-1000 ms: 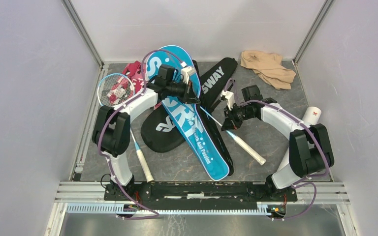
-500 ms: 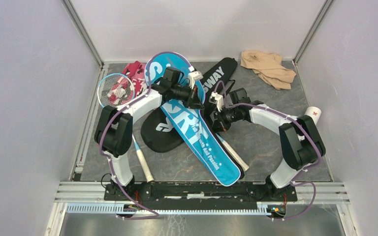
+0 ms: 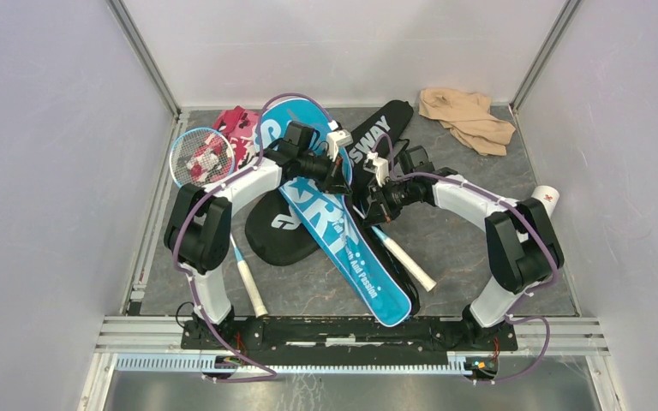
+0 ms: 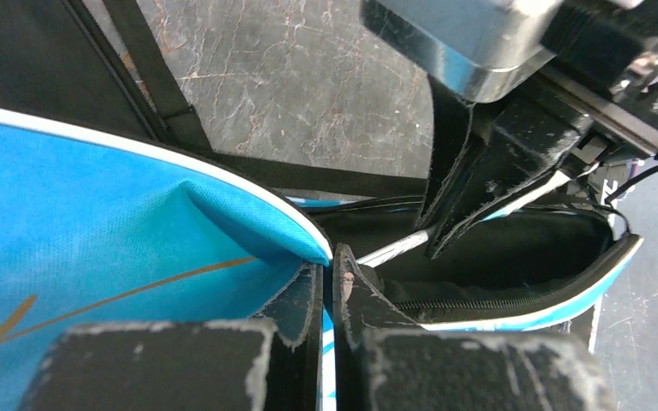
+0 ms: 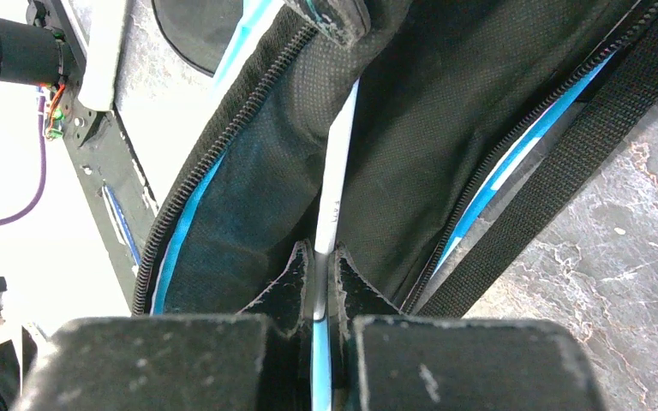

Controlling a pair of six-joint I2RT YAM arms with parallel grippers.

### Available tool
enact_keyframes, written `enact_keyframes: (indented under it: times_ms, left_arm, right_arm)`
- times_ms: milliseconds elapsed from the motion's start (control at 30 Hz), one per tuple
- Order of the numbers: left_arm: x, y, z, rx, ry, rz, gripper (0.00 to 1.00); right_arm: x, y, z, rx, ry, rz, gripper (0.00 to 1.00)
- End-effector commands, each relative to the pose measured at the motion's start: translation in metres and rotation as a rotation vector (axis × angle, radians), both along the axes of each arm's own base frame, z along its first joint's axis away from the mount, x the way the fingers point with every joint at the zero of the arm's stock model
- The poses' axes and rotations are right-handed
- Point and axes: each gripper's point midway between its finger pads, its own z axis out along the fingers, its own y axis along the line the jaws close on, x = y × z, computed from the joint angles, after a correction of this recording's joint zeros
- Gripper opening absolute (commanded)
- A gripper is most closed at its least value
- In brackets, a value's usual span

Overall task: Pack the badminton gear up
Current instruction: Place the racket in the racket bag.

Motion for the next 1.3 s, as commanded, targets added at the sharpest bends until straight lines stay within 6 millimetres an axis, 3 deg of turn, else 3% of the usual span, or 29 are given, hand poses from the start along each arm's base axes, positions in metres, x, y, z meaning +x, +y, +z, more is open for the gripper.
enact_keyframes:
  times_ms: [0,233,433,600,800,1067,1267]
  left_arm:
    - [-0.005,0.0,-0.009,0.065,-0.029,-0.019,0.06]
    - [-0.001,0.006,-0.018,0.121,0.024,0.061,0.18]
    - [0.002,0.012,-0.028,0.168,0.062,0.159,0.2]
    - [0.008,0.004,-0.025,0.149,0.081,0.265,0.21]
    - [0.012,-0.012,-0.02,0.108,0.111,0.335,0.2]
    - [0.006,-0.027,-0.022,0.04,0.2,0.383,0.14]
    - [0.004,-0.032,-0.018,0.015,0.22,0.368,0.09]
  right_arm:
    - [0.022,0.026,0.053,0.138,-0.186,0.053,0.0]
    - [0.037,0.034,0.049,0.114,-0.17,-0.058,0.0]
    - [0.052,0.032,0.041,0.064,-0.129,-0.171,0.0]
    - [0.058,0.042,0.051,0.088,-0.119,-0.216,0.0]
    - [0.062,0.045,0.053,0.081,-0.143,-0.281,0.0]
    - [0.065,0.042,0.037,0.047,-0.117,-0.348,0.0]
    - [0.06,0.052,0.041,0.088,-0.129,-0.292,0.05]
